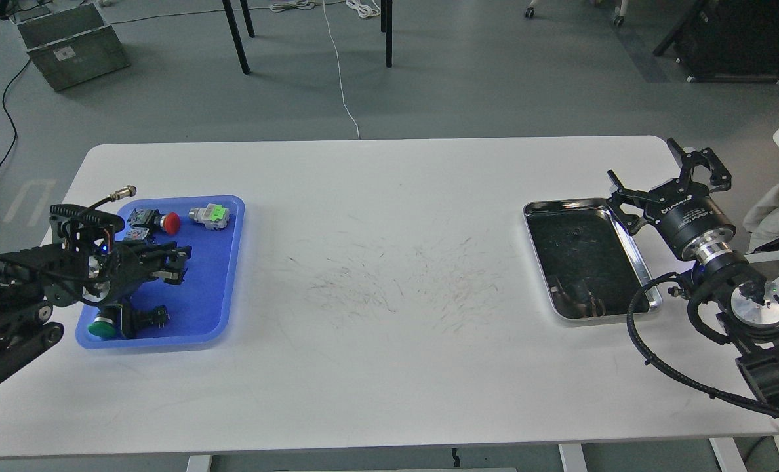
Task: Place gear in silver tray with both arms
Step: 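Carry the second gear to the table center and release it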
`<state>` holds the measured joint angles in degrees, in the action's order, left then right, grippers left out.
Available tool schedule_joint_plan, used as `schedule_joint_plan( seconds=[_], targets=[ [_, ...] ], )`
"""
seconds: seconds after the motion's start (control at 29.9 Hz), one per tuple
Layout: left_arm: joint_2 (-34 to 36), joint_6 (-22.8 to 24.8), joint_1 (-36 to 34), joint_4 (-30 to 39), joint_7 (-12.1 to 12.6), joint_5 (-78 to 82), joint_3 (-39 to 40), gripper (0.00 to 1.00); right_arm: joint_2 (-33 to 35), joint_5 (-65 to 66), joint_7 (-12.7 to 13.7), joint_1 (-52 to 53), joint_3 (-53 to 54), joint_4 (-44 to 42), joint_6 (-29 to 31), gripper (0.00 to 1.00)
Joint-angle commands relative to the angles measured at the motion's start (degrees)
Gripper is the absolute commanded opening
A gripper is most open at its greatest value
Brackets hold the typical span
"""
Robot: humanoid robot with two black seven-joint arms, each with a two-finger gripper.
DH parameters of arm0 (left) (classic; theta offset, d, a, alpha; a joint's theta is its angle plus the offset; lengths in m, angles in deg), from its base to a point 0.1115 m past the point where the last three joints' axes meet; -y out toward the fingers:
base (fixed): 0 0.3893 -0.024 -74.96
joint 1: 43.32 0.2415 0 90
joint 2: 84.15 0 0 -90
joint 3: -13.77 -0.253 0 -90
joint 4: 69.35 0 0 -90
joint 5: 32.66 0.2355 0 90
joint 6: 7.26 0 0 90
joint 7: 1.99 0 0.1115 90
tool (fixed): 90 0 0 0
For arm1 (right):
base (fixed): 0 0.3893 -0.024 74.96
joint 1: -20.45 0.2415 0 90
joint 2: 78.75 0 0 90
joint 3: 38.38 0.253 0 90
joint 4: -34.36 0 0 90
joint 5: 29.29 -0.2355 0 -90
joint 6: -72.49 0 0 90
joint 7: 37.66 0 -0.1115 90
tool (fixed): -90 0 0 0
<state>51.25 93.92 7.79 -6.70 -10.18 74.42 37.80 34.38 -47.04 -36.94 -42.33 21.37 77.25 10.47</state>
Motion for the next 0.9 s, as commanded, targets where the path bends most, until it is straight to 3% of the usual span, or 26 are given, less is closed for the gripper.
schedule_joint_plan(
  seconds=[0.0,0.2,0.5,0.77,0.87],
  targets=[
    [2.5,2.8,-6.0,5.9,0.7,-3.5,0.2,0.08,0.2,0.0,0.1,0.1,0.0,0.4,0.0,0.94],
    [0.5,7.1,-15.0,15.7,7.1,-10.0,0.4,0.08,0.5,0.1,0.1,0.2,0.0,0.3,0.0,0.94],
    [-23.3,6.6,-15.2,13.0,15.4,-9.3,-0.4,0.08,1.0,0.1,0.1,0.4,0.2,-0.1,0.0,0.94],
    [-44.0,2.4,-15.1,-0.7,16.3,-9.0,-5.8,0.08,1.0,0.1,0.1,0.5,0.4,0.0,0.0,0.94],
    [-45.4,1.6,-15.0,-4.7,16.1,-8.2,-7.0,0.08,1.0,0.1,0.1,0.8,0.4,0.0,0.0,0.94]
  ],
)
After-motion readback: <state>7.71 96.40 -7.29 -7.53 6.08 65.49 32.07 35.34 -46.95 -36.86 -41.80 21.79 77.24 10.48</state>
